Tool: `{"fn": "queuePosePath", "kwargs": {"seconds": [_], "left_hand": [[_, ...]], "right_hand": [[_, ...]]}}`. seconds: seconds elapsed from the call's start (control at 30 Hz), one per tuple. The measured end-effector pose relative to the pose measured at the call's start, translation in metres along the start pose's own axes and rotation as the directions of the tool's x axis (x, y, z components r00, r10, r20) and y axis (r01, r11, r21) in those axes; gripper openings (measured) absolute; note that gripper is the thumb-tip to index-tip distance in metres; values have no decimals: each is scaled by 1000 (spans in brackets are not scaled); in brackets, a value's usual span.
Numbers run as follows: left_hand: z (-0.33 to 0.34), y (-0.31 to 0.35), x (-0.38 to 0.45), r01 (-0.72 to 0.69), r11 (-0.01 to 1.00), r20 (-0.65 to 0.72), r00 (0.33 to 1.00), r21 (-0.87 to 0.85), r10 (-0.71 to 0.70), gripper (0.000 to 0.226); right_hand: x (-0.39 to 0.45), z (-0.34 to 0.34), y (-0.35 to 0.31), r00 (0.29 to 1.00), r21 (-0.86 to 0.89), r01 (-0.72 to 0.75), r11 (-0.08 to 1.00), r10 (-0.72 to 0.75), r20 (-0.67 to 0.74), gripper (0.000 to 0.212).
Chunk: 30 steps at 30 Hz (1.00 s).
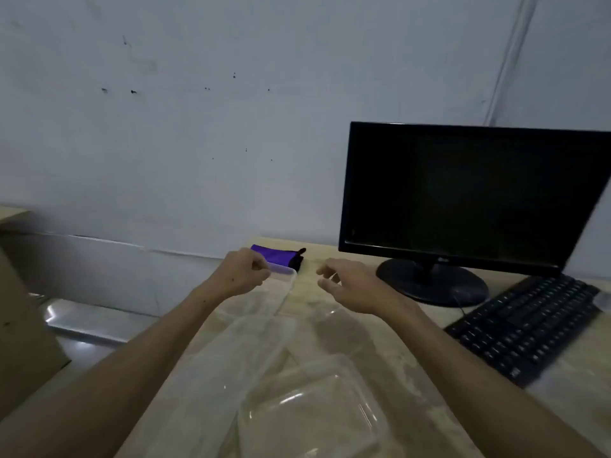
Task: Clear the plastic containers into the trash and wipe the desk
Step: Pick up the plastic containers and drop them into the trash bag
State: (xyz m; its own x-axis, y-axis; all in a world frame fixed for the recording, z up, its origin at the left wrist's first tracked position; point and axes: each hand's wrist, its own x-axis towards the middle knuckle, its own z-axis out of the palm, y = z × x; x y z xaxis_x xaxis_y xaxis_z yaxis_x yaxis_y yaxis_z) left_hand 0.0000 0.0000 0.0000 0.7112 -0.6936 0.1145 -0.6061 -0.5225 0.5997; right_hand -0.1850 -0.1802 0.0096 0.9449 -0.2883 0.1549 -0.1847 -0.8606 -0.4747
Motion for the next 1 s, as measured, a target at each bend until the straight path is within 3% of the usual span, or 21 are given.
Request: {"fn": "queuePosePath", "kwargs": {"seconds": [0.2, 0.33, 0.4, 0.5, 0.8, 1.0], "left_hand": [[4, -32, 79, 147, 989, -156, 978, 25, -142, 15], [9, -56, 115, 298, 946, -98, 953, 125, -287, 8], [12, -65, 127, 340, 928, -91, 940, 150, -330, 25], [13, -75, 141, 389, 913, -95, 920, 126, -379, 33], [11, -72, 139, 412, 905, -94, 910, 102, -404, 36], [5, -69, 116, 363, 932, -89, 929, 17, -360, 37]], "right_hand": [[75, 31, 10, 1000, -2, 2, 1000, -2, 30, 29], [113, 48, 19, 999, 3, 8, 1000, -9, 50, 31], [125, 53, 23, 998, 10, 16, 1000, -17, 56, 31], [138, 61, 28, 998, 5, 28, 1000, -28, 65, 31], [128, 62, 20, 999, 47, 21, 999, -22, 28, 20], [115, 60, 10, 999, -15, 9, 1000, -8, 42, 33]]}}
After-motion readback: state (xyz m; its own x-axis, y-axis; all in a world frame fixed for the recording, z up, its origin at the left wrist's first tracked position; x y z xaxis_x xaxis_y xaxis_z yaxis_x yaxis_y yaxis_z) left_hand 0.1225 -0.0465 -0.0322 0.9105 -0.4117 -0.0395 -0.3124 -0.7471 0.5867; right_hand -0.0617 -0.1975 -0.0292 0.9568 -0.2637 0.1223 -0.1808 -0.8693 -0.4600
